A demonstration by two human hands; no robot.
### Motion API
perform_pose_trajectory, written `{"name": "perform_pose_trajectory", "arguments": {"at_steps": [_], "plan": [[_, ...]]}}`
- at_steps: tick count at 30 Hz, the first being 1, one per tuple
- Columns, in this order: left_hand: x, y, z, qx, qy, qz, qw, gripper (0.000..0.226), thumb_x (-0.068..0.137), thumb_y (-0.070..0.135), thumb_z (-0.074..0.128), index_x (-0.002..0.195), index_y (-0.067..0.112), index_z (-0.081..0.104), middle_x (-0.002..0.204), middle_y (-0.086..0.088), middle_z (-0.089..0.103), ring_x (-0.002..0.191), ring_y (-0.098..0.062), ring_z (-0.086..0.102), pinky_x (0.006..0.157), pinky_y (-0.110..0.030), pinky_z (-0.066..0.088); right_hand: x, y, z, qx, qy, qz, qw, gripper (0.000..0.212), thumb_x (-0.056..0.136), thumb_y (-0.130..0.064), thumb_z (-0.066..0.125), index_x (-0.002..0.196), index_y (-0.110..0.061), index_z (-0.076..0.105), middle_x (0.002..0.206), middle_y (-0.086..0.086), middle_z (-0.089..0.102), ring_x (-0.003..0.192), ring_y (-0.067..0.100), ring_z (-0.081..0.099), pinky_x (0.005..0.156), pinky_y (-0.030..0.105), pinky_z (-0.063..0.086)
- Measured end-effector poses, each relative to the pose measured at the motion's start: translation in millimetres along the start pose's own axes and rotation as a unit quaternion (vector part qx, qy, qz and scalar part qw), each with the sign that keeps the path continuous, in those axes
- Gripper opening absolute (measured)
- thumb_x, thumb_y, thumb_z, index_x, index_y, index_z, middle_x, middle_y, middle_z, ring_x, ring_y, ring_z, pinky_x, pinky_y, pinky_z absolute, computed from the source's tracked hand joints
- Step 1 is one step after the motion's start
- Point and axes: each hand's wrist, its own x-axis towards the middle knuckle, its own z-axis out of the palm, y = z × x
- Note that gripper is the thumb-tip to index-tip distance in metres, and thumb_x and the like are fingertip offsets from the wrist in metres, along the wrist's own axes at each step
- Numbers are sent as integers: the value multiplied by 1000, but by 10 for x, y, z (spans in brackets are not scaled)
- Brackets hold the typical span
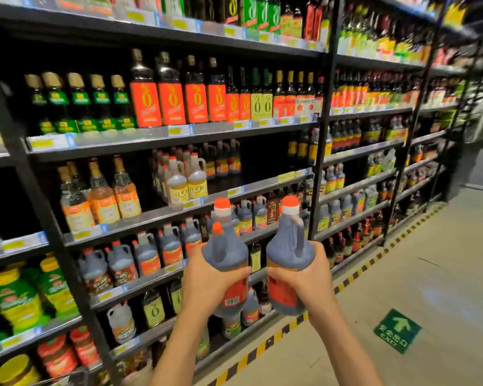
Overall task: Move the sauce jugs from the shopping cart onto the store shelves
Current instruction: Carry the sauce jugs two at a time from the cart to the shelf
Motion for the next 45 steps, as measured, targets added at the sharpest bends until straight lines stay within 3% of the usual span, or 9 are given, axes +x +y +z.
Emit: {"name": "perform_pose_trajectory", "arguments": {"at_steps": [12,16,19,24,28,32,38,42,45], "plan": [[1289,141,1557,-33,-117,41,992,70,48,51,89,107,29,58,99,14,69,85,-7,67,64,-29,54,1212,516,-782,-14,152,29,988,79,38,-42,90,106,-40,49,107,-11,63,84,1,67,65,28,55],[1822,188,2177,-43,-160,46,985,94,37,64,83,116,25,53,110,8,65,96,-16,65,76,-40,57,1822,702,-1025,-24,214,33,976,89,36,-40,90,114,-27,48,109,-4,63,94,16,66,73,41,57],[2231,232,2668,-53,-192,41,979,97,34,67,83,117,28,52,109,9,65,96,-16,65,75,-42,58,2231,815,-1196,-31,252,31,967,97,30,-46,86,116,-23,49,105,-8,64,91,7,66,63,22,52],[2726,374,3584,-63,-255,57,963,57,48,42,92,94,31,60,93,6,71,85,-21,69,69,-41,57,2761,1054,-1713,-47,286,49,956,83,43,-24,91,113,5,56,106,22,67,96,37,68,79,52,56],[2976,536,4374,-72,-295,55,951,74,50,40,95,111,16,60,107,-3,70,94,-25,67,80,-50,57,3156,1258,-2237,-51,337,44,939,76,47,-15,95,112,-2,58,105,18,69,95,34,68,78,49,58],[3141,737,5277,-83,-303,56,948,77,49,37,95,113,19,57,108,0,69,96,-23,67,83,-48,56,3656,1491,-2896,-56,364,17,930,46,47,-13,87,81,-38,68,72,-8,71,63,5,64,57,33,57],[3354,1179,6602,-79,-302,48,949,77,50,35,95,114,16,58,111,-2,68,98,-21,66,83,-43,56,4413,1804,-4141,-63,348,51,934,55,52,-2,93,97,2,62,90,20,69,73,21,64,66,46,56],[3524,1444,7300,-76,-296,57,950,67,53,33,94,111,20,63,106,3,71,90,-12,68,70,-27,53,4893,1927,-4787,-43,351,57,934,67,55,-5,94,111,4,59,102,21,69,90,38,68,75,52,59],[3664,1571,7787,-73,-298,55,950,70,54,35,94,112,16,60,106,1,69,93,-17,67,71,-31,55,5205,2002,-5151,-51,362,63,929,70,45,-17,92,105,2,62,97,20,71,86,35,70,73,51,59]]}}
